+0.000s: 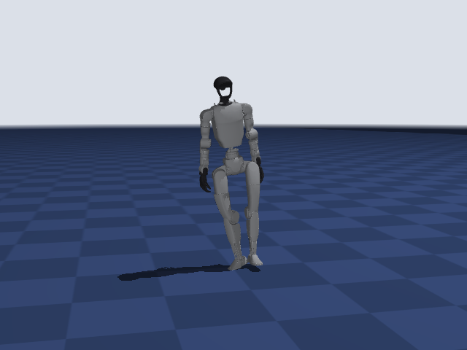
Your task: Upper body actions
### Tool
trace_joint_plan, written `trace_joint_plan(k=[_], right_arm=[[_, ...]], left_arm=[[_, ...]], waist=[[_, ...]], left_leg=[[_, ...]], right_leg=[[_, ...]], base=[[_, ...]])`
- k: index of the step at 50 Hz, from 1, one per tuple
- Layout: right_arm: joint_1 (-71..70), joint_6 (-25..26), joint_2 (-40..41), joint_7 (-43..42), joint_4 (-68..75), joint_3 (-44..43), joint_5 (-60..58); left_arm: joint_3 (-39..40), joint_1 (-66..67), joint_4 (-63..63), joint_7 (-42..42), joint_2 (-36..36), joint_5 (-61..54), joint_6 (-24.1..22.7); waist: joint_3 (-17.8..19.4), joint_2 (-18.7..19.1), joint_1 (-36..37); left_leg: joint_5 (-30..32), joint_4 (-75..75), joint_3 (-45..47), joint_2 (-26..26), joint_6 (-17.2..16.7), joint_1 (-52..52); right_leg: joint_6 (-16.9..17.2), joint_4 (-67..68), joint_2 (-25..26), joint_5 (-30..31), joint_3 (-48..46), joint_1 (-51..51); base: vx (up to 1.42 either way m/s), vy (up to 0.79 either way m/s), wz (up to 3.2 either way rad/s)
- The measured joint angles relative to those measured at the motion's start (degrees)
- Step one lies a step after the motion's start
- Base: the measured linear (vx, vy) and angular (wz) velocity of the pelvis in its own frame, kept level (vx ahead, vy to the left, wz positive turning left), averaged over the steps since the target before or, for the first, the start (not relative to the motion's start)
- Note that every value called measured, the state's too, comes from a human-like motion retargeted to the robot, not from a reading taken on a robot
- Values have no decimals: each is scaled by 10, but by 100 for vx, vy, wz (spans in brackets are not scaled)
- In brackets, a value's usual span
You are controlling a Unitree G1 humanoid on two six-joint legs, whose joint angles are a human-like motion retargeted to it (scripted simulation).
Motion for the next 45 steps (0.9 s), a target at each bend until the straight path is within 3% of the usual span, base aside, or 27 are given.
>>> trace_joint_plan(k=[10, 13, 15, 18, 30, 35, 37, 40, 45], right_arm=[[8, -7, 2, -17, -13, -13, -12], [12, -9, 10, -19, -19, -15, -13], [13, -10, 15, -18, -22, -16, -9], [16, -12, 19, -16, -22, -18, -1], [10, -17, 30, -15, -25, -8, 25], [18, -17, 28, -17, -21, -9, 29], [22, -18, 29, -18, -21, -7, 38], [21, -18, 32, -20, -23, -6, 50], [9, -16, 43, -20, -28, 2, 53]], left_arm=[[37, 29, 20, -8, 7, -51, -6], [42, 30, 15, 7, 1, -59, -12], [42, 24, 10, 13, -3, -57, -17], [32, 14, 6, 21, -7, -39, -21], [24, 8, -2, 4, -6, -11, -7], [25, 9, 3, -5, -8, -14, 0], [18, 4, 1, 3, -8, -6, -1], [4, -4, -10, 15, -7, 8, -10], [-1, -20, -18, 10, 0, 17, -15]], waist=[[-31, -13, -13], [-44, -15, -22], [-50, -11, -28], [-50, 5, -12], [-48, -2, 20], [-60, 12, 0], [-55, 29, -17], [-37, 53, -37], [-21, 41, -76]], left_leg=[[-3, -9, 351, 90, -20, 23], [1, -9, 457, 97, -14, 42], [18, -14, 473, 94, -14, 49], [36, -32, 384, 79, -36, 52], [-18, -42, 273, 29, -3, 61], [-31, -36, 234, 28, 7, 62], [-31, -34, 213, 39, 12, 66], [-29, -34, 188, 58, 16, 77], [-16, -35, 137, 39, 27, 76]], right_leg=[[7, 3, -24, -40, -126, 13], [17, 9, -27, -50, -176, 22], [26, 8, -20, -54, -215, 31], [35, 9, 1, -61, -245, 49], [64, 21, 3, -50, -301, 100], [30, 53, 3, -21, -274, 115], [-4, 76, 7, -2, -266, 125], [-51, 124, 10, 8, -217, 129], [-3, 290, -49, -26, 36, 7]], base=[[-14, 10, 183], [-9, 15, 167], [-8, 16, 152], [-6, 30, 79], [-2, 25, 42], [5, 26, 88], [-2, 24, 138], [-5, 16, 134], [-1, 5, 137]])
